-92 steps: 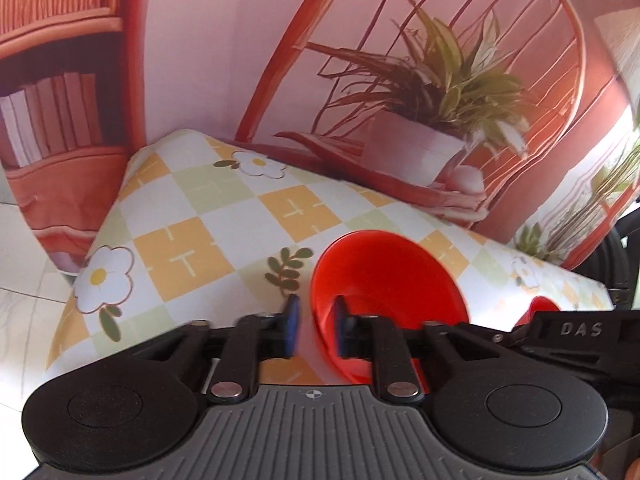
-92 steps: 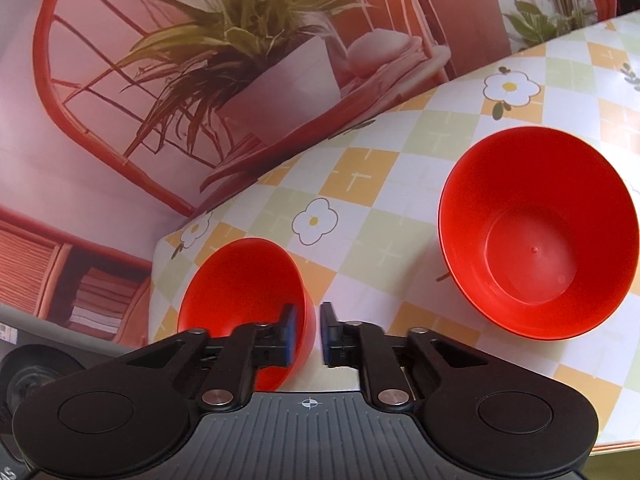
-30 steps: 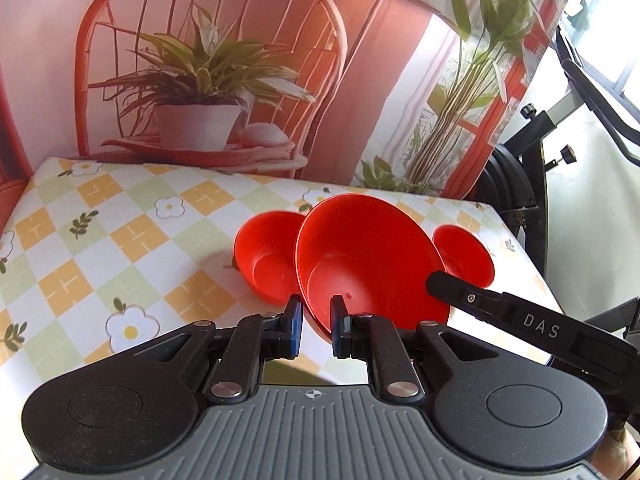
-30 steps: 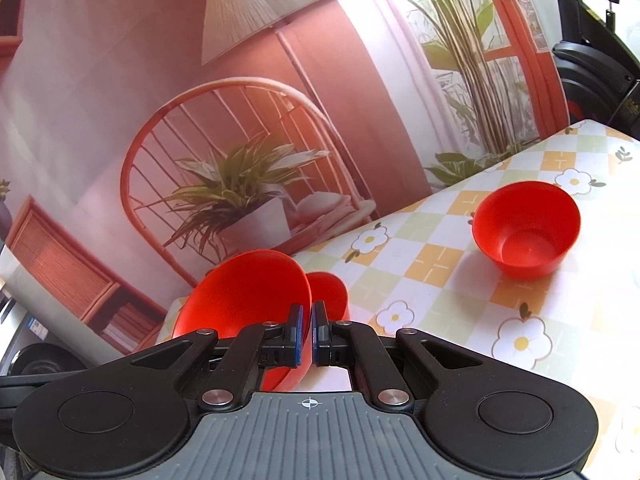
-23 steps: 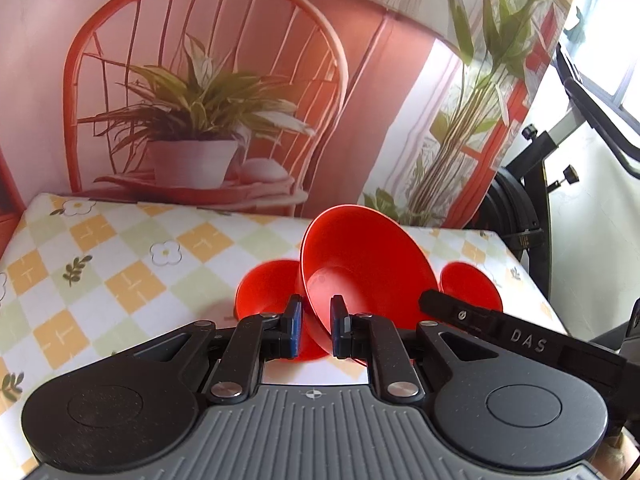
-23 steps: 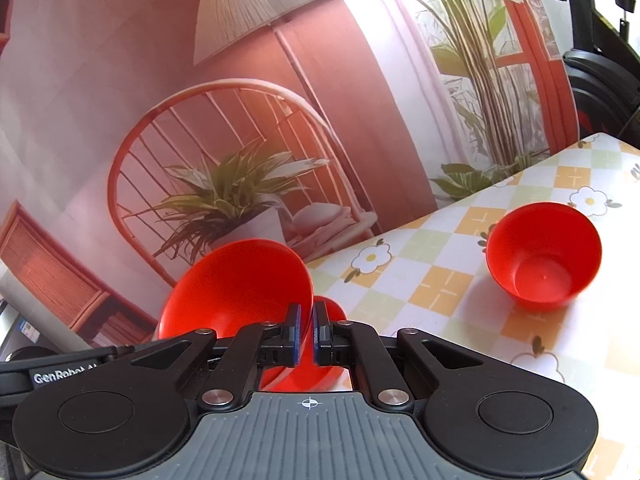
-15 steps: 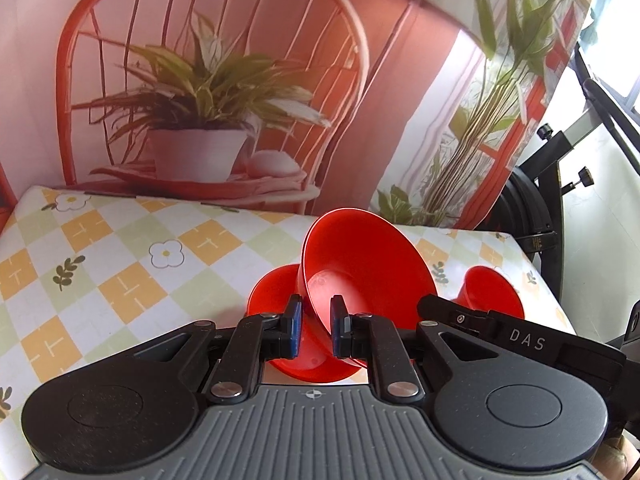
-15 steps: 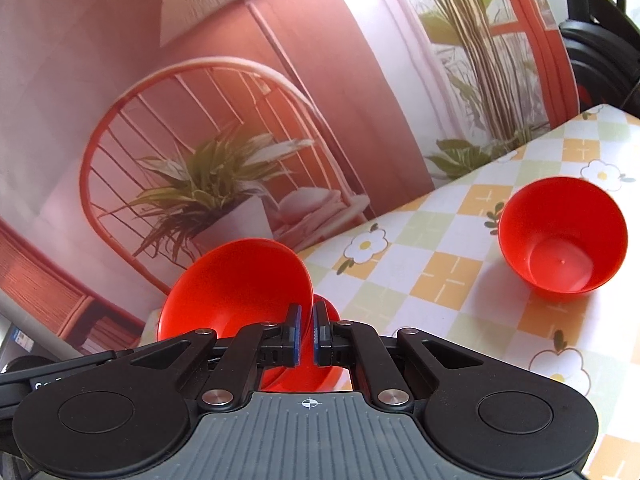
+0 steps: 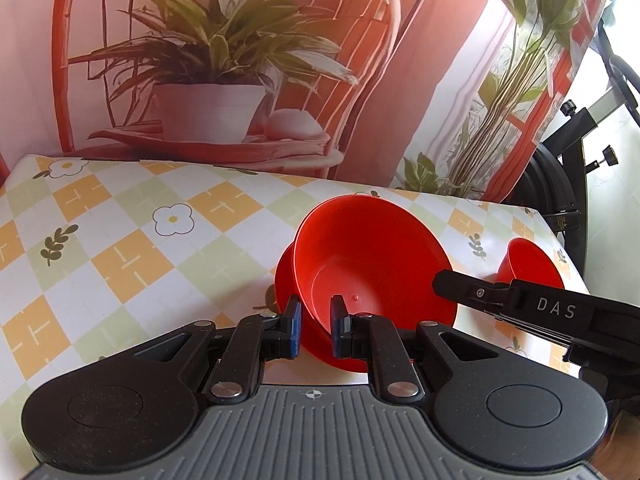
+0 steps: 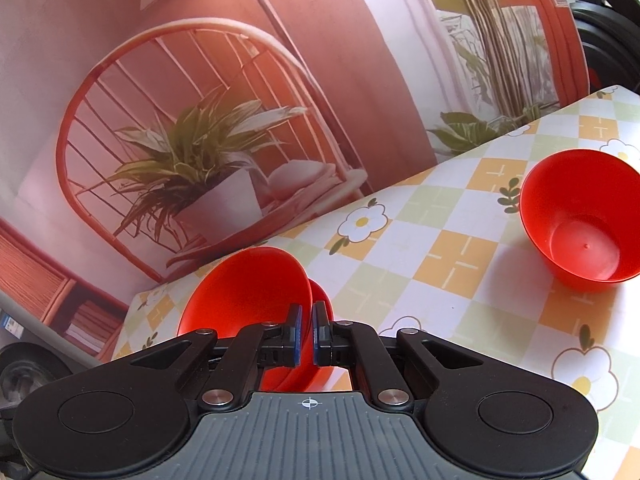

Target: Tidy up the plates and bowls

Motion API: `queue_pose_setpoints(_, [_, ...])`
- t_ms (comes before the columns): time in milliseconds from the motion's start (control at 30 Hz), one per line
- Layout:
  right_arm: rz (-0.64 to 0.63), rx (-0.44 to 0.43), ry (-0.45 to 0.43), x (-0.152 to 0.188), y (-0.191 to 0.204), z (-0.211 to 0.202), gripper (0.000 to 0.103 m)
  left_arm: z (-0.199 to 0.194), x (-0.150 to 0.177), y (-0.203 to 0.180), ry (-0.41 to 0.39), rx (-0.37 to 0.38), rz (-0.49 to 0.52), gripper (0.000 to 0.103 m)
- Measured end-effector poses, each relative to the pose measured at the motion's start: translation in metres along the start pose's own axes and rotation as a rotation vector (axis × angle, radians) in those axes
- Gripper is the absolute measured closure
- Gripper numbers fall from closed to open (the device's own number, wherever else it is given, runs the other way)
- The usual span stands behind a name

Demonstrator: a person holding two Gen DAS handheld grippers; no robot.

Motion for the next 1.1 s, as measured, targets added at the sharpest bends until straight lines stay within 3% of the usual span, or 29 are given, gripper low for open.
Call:
queue_pose_setpoints(333, [0.003, 0.014, 0.022, 0.005, -0.004, 0.005, 0.098, 0.005, 0.004, -0.001, 0.004, -0.012, 0.019, 0.087])
queue_pose_setpoints(433, [-0.002, 0.023, 0.028, 0.006, -0.005, 0.005, 0.093, 0.005, 0.002, 0.000, 0.004, -0.016, 0.005, 0.081])
queue_pose_setpoints(500, [-0.008, 0.059, 0.025, 0.006, -0.008, 0.002, 0.092, 0.004, 0.001, 0.003, 0.015, -0.033, -0.024, 0.062])
queue_pose_setpoints(600, [0.007, 0.054, 0.002, 0.003, -0.014, -0.007, 0.092, -0.005, -0.003, 0.004, 0.011, -0.027, -0.049, 0.061])
queue_pose_setpoints(733, [-0.030, 0.061, -0.030, 0.000, -0.025, -0.022, 0.091, -0.028, -0.014, -0.004, -0.039, -0.073, -0.015, 0.059])
queue_pose_setpoints(833, [-0.095, 0.096, -0.062, -0.002, -0.039, -0.037, 0.086, -0.038, -0.017, -0.008, -0.059, -0.118, -0.031, 0.047])
queue_pose_setpoints(1100, [-0.216, 0.152, -0.126, -0.007, -0.085, -0.079, 0.086, -0.044, -0.018, -0.042, -0.081, -0.154, 0.003, 0.047])
Point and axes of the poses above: each gripper's, at about its wrist camera, not at the fingertips, and z roughly the way its jaws point, y to its left, x to its underside, the point moved 6 cm from there along z, roughly the way its jaws point, and after that the axes turned 3 degrees about y, right-handed, at the moved point
